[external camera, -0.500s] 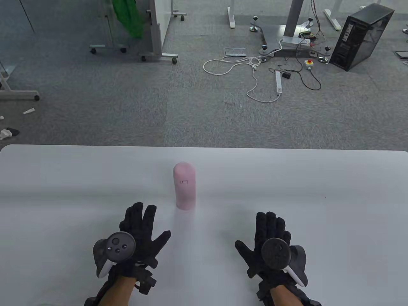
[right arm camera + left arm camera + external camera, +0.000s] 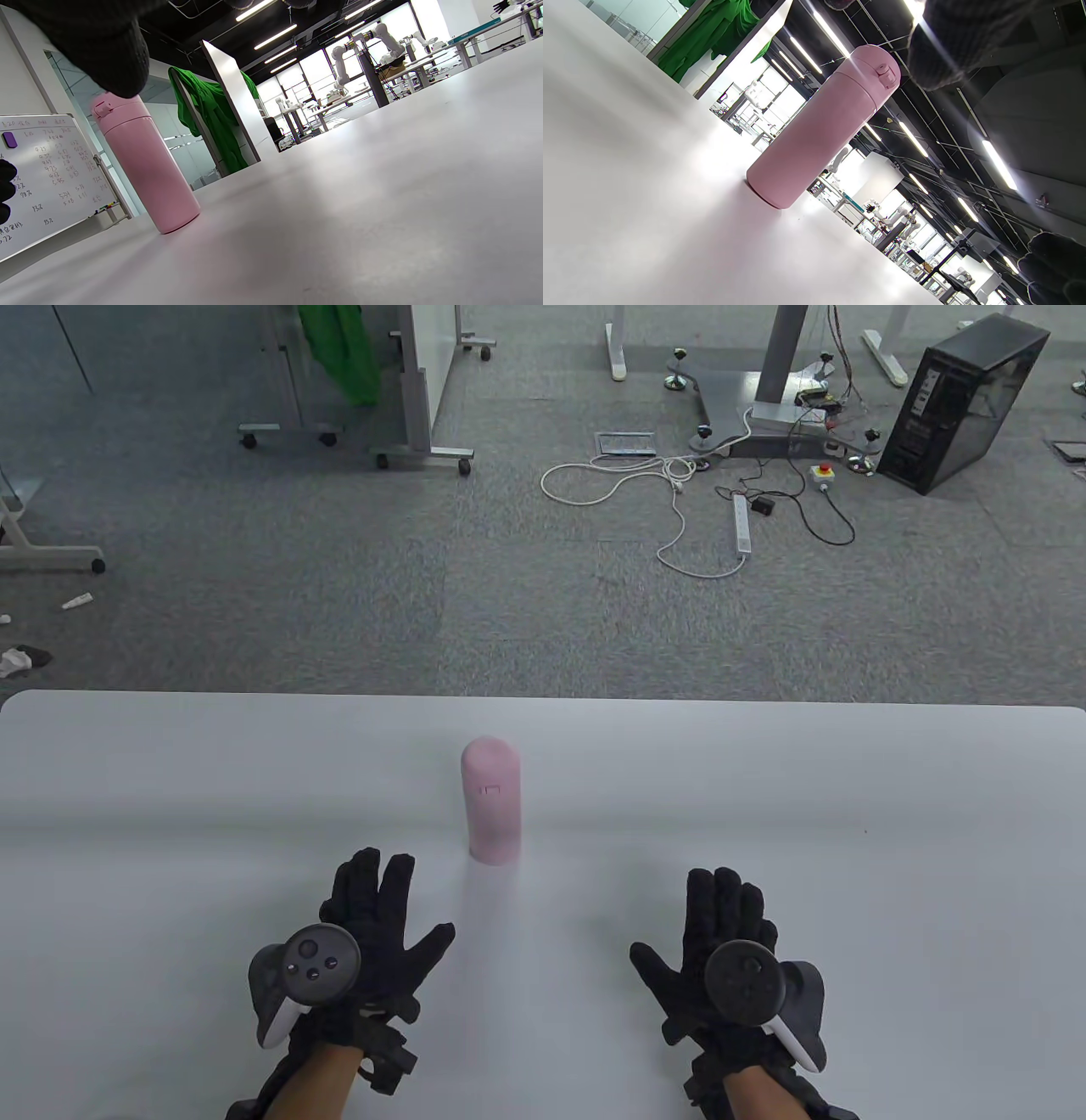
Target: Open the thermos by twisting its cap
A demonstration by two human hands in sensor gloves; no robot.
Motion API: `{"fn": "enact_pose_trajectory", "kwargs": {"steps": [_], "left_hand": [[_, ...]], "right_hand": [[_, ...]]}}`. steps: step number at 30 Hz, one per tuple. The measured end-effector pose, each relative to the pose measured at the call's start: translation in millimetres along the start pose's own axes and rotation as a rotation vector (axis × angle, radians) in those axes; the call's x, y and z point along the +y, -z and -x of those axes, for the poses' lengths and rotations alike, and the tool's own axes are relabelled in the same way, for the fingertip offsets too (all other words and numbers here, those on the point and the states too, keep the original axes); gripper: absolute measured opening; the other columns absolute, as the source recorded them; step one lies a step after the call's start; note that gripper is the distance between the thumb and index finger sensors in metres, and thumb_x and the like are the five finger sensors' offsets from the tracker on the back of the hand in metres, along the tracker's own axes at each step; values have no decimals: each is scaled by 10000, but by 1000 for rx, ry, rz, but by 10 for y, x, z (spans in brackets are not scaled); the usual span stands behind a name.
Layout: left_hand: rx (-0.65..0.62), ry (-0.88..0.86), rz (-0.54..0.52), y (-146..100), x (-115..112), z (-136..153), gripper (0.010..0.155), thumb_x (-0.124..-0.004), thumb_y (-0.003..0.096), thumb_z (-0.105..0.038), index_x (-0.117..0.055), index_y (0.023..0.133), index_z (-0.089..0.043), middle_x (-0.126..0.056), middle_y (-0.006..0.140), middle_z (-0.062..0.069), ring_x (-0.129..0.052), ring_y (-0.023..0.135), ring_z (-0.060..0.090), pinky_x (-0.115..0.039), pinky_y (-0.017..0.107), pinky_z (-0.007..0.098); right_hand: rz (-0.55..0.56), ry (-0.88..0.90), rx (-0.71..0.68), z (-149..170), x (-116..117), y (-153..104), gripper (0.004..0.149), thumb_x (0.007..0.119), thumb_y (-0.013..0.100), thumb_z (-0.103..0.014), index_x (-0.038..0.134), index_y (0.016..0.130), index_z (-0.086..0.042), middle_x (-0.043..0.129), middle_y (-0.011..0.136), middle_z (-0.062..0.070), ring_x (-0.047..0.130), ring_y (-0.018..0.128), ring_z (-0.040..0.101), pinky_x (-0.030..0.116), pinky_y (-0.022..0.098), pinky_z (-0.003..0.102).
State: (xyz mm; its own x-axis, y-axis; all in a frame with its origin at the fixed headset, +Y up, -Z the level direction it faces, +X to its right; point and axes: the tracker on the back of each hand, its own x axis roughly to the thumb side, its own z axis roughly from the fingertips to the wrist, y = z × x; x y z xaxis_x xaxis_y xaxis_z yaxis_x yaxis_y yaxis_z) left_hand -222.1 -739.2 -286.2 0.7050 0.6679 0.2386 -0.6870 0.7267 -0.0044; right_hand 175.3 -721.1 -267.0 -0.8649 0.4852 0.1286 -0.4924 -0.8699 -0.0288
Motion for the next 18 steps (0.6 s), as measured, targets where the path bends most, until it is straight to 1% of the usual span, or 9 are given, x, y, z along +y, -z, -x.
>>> {"fn": "enact_pose_trajectory", "kwargs": {"steps": [6,11,13,15,18], "left_hand": [[-14,-17,13,27,-14,-53,903,-823,547,-600,-297,1207,-279,-102,1218,180,-116,1125,484,-203,700,768],[-40,-90,16,115,-49,-151,932,-824,546,-606,-237,1198,-291,-86,1215,180,-117,1125,486,-207,702,767],[-43,-116,25,184,-67,-178,955,-826,546,-602,-182,1182,-295,-70,1211,175,-108,1125,482,-198,704,766],[-48,-73,37,280,-67,-195,973,-817,551,-603,-129,1165,-291,-54,1203,175,-106,1124,481,-203,706,764],[-41,-75,62,431,-62,-211,999,-815,551,-601,-67,1137,-292,-31,1193,171,-103,1123,478,-205,710,760]], "right_hand": [[-4,27,5,12,-12,15,1023,783,577,-621,94,1155,-132,55,1172,269,60,1011,582,173,692,751],[5,50,14,37,-52,4,1024,783,577,-621,94,1156,-131,53,1170,271,59,1009,583,173,692,752],[23,22,7,24,-72,-7,1024,787,576,-618,95,1156,-135,51,1171,267,55,1010,581,168,693,751],[44,-8,-5,28,-91,-4,1024,782,576,-624,90,1155,-140,65,1175,269,64,1015,580,177,694,752],[37,42,13,63,-107,-2,1021,785,577,-618,92,1156,-141,62,1173,272,61,1011,582,172,693,751]]}}
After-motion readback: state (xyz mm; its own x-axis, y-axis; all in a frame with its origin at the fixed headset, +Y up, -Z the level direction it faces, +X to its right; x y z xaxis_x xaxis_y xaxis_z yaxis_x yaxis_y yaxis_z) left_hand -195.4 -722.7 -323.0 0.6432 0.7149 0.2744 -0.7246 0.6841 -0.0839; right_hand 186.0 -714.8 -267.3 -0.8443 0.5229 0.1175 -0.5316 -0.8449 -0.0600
